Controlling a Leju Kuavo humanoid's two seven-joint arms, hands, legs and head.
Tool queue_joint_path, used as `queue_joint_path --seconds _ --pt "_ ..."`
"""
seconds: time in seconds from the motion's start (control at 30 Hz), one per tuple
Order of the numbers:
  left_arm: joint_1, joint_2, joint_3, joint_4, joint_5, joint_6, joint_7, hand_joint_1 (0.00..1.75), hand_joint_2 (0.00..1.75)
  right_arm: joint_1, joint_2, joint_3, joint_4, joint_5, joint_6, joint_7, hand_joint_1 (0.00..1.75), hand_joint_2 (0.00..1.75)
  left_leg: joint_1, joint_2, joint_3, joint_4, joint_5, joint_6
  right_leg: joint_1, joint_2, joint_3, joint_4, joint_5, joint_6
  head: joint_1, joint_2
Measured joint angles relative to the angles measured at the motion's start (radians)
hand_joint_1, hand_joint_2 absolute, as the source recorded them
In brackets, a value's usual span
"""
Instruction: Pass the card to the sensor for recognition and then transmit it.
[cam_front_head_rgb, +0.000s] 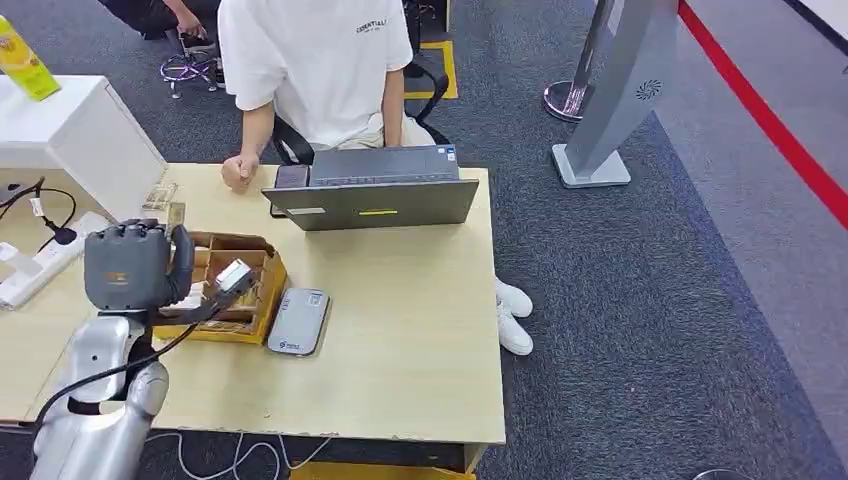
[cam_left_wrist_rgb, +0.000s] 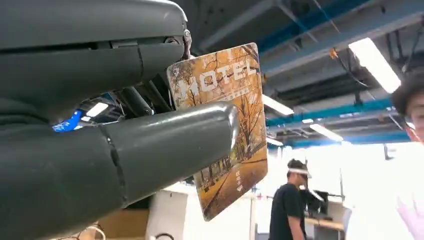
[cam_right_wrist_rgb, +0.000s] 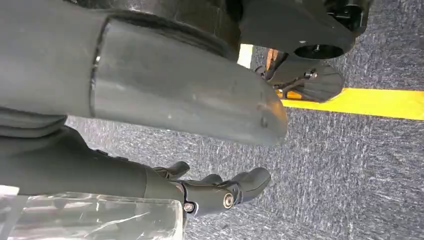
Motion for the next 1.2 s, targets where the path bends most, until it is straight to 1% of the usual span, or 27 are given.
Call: queue_joint_path --seconds 0.17,0.43,0.63,0.87,1.2 --pt "0.007 0.000 -0.041 0.000 -0.025 -0.058 0.027 1.75 0.00 0.000 0.000 -0.009 0.000 -0.002 0.000 0.000 0.00 0.00 0.000 0.000 0.000 0.000 0.000 0.000 0.000 0.000 0.000 0.000 0.000 0.000 0.000 0.000" --pt "0.008 -0.003 -0.093 0.031 -0.041 -0.108 0.054 1.75 0.00 0.000 0.000 -0.010 0.001 0.002 0.001 0.000 0.00 0.00 0.000 0.000 0.000 0.000 0.000 0.000 0.000 0.000 -0.001 0.000 0.000 0.000 0.000 0.000" --pt "-0.008 -0.025 -0.140 0.090 -0.069 -0.130 0.075 1.75 0.00 0.000 0.000 -0.010 0.003 0.004 0.007 -0.006 0.00 0.00 0.000 0.000 0.000 0.000 0.000 0.000 0.000 0.000 0.000 0.000 0.000 0.000 0.000 0.000" --pt "-0.021 -0.046 -0.176 0.139 -0.077 -0.135 0.079 1.75 0.00 0.000 0.000 -0.010 0.005 0.005 0.007 -0.006 0.00 0.00 0.000 0.000 0.000 0.000 0.000 0.000 0.000 0.000 -0.001 0.000 0.000 0.000 0.000 0.000" --pt "-0.021 -0.062 -0.195 0.163 -0.083 -0.122 0.084 1.75 0.00 0.000 0.002 -0.010 0.007 0.005 0.007 -0.006 0.00 0.00 0.000 0.000 -0.001 0.000 0.000 0.000 0.000 0.000 -0.001 0.000 0.000 0.000 0.000 0.000"
